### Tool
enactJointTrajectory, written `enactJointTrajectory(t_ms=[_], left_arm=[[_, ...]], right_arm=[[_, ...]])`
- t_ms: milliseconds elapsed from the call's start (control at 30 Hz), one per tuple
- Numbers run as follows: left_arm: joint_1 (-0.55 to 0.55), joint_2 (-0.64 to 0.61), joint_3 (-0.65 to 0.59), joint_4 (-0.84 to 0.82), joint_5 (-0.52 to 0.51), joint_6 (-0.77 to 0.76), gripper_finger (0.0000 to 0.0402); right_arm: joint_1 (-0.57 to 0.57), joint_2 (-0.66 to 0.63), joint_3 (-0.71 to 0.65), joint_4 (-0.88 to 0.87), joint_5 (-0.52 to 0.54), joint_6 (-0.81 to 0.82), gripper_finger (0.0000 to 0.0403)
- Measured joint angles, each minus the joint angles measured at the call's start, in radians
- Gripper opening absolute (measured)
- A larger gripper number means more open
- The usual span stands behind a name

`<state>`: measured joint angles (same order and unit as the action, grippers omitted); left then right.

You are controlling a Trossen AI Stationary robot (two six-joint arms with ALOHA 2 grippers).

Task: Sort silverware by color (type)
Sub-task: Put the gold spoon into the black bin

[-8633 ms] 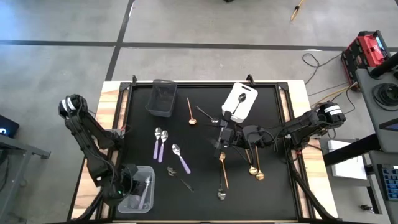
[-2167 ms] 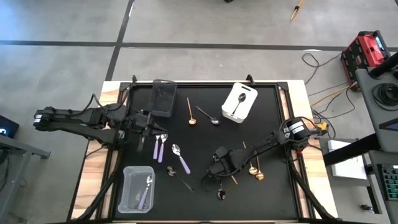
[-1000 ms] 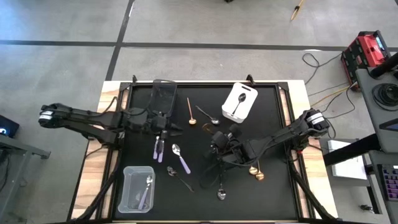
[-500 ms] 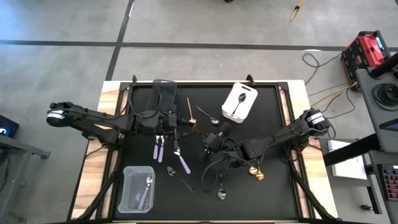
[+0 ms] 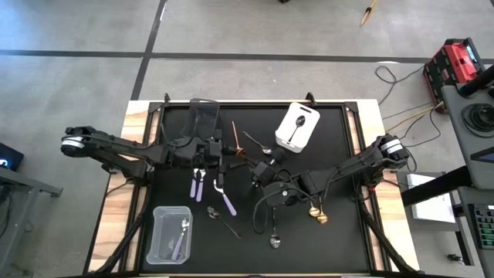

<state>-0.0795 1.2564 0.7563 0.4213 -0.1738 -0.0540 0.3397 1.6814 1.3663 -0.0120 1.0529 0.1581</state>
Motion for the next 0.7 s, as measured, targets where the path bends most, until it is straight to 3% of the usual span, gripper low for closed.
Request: enactJointTrajectory(t_ms=[433, 700], left_arm=[[0.002, 0.002, -0.001, 0.068, -0.004, 0.000, 0.0089], [0.003, 0.002, 0.000, 0.052, -0.050, -0.035, 0.0078]], right_arm=[[0.000, 0.023, 0.002, 0.039, -0.007, -0.053, 0.0012], [-0.002, 0.030, 0.001, 0.109, -0.003, -0.091, 0.0012]])
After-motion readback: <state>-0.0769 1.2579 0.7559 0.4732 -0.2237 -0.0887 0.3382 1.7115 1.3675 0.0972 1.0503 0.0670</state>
